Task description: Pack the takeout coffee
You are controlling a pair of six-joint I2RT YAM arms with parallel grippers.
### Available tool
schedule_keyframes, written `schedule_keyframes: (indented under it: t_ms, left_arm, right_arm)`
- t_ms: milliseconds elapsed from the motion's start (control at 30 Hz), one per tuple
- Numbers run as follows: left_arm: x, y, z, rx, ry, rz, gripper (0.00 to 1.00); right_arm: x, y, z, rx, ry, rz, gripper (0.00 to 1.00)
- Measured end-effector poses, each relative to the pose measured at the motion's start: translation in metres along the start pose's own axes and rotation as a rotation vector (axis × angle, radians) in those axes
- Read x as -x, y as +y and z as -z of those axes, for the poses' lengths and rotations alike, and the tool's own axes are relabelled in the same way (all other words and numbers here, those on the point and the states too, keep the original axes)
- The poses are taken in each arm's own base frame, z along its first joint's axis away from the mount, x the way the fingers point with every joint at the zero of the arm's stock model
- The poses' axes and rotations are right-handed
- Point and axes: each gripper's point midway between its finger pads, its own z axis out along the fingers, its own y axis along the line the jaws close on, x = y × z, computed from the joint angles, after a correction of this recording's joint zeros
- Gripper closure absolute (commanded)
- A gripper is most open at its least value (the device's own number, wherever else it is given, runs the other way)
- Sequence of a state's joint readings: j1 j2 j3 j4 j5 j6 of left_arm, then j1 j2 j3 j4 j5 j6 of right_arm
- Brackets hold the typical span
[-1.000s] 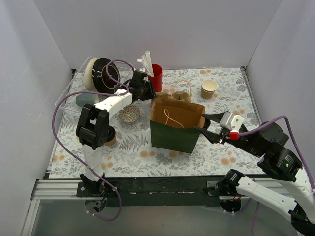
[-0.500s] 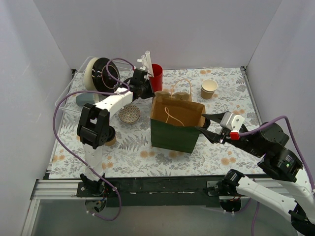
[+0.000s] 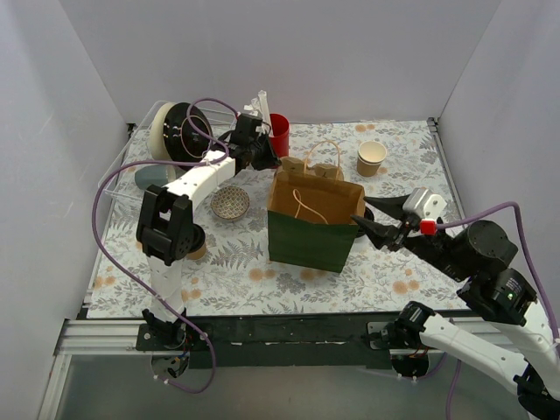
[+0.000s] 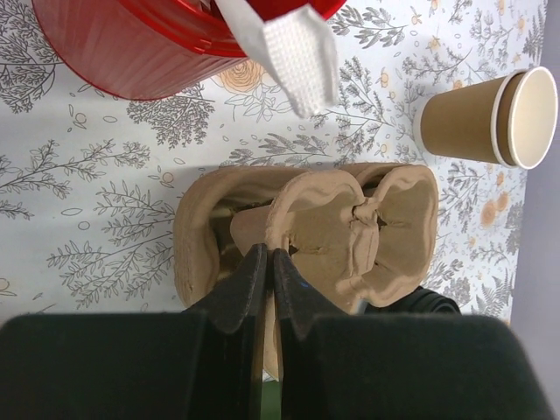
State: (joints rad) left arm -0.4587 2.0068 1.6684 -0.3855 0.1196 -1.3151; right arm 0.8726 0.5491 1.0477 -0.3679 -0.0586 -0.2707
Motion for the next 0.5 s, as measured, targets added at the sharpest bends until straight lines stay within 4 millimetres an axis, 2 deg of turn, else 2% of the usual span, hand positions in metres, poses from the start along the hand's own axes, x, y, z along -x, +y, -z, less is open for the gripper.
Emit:
schedule_keyframes:
  t_ms: [233,500]
  left_arm:
    - [0.01,-0.017,0.013,-0.042,-0.018,0.042,1.0]
    - [0.04,-0.049,0.049,-0.127,-0.112,0.073,1.0]
  right_arm:
    - [0.0,-0.021,0.005,-0.167,-0.036,-0.163,0.49]
    - [-0.001,-0.039,0.01,-0.293,-0.04,-0.273,0.48]
